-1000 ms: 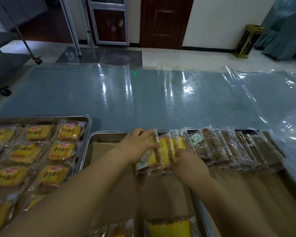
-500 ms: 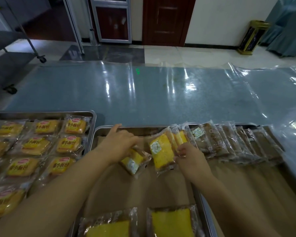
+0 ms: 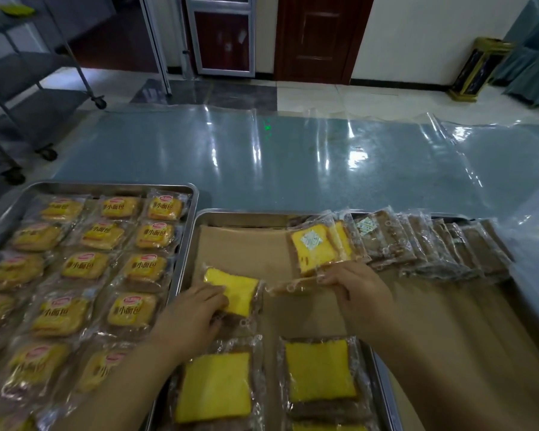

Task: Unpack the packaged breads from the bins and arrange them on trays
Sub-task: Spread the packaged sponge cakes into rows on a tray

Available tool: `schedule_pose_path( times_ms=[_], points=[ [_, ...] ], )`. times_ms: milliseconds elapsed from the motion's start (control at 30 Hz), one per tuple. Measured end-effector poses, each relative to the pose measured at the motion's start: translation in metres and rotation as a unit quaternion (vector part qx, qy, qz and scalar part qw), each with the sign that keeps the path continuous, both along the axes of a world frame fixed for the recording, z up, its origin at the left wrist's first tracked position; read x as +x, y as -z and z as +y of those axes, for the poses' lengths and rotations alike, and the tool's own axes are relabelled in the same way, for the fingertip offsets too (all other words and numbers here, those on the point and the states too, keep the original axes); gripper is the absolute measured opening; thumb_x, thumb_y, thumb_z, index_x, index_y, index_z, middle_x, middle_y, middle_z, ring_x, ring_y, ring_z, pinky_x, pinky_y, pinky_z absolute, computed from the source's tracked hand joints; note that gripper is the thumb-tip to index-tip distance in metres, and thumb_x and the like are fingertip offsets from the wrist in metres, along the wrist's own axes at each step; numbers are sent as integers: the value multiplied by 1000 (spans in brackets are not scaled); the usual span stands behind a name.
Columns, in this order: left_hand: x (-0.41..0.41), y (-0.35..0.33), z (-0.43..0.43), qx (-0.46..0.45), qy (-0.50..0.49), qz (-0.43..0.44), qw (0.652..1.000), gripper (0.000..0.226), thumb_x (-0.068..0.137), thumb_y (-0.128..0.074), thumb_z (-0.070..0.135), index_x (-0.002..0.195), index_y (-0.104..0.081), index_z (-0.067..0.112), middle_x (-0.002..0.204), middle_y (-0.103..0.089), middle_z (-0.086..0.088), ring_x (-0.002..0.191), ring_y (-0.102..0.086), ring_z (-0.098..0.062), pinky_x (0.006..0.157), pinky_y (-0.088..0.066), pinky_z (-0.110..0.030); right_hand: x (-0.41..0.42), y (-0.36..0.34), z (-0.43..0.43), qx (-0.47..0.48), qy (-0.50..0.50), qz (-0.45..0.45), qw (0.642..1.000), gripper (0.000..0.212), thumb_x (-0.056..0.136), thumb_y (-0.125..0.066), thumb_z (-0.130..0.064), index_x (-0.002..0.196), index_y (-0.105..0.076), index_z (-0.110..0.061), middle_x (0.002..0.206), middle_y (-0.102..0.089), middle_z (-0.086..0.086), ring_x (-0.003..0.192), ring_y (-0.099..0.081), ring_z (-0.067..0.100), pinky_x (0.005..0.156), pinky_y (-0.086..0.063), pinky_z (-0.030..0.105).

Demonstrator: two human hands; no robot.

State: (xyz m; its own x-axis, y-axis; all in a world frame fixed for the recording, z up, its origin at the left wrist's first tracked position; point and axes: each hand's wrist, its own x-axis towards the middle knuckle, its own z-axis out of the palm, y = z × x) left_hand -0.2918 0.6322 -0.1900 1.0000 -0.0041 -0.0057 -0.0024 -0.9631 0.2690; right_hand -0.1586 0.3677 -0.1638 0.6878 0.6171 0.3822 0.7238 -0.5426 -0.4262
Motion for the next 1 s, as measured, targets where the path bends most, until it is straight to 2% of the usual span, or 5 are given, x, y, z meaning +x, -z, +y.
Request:
schedule_pose_path(
  times_ms=[133, 367, 533, 767, 1000],
  points=[
    [-16, 8, -6, -3, -23, 2, 1000, 34, 72, -75, 19, 106, -70, 17, 123, -62, -3, 117, -54, -25, 98, -42, -39, -19, 10, -21, -126, -26, -22, 991, 33, 55, -76, 13, 70, -65, -14, 84, -67, -1, 70, -62, 23, 51, -49, 29],
    [-21, 13, -15, -23, -62, 20, 998, 31, 91, -50, 34, 120, -60, 28, 135, -50, 10, 125, -38, -13, 104, -33, -29, -36, 27, -39, -229, -21, 111, 967, 40, 85, -51, -7, 121, -61, -22, 132, -55, -6, 120, -47, 19, 98, -36, 29],
    [5, 3, -20, -27, -56, 17, 998, 31, 91, -49, 41, 119, -57, 30, 122, -53, 12, 111, -49, -11, 93, -40, -28, -25, 9, -28, -138, 66, 122, 981, 27, 87, -55, -8, 110, -67, -15, 110, -65, 1, 100, -57, 19, 79, -48, 31],
    [83, -17, -37, -61, -5, 11, 998, 34, 90, -52, 42, 122, -54, 30, 123, -54, 11, 106, -50, -10, 76, -37, -23, 21, -16, -22, -102, 200, 127, 966, 17, 91, -53, -24, 106, -60, -23, 92, -58, -7, 77, -50, 9, 57, -34, 18],
    [174, -23, -56, 30, 160, 20, 987, 70, 80, -54, 3, 140, -33, 32, 150, -26, 8, 129, -26, -21, 102, -33, -34, 66, -20, -13, -145, 261, 229, 927, 22, 90, -55, -31, 109, -51, -20, 101, -59, -1, 84, -53, 16, 71, -45, 32]
  ],
)
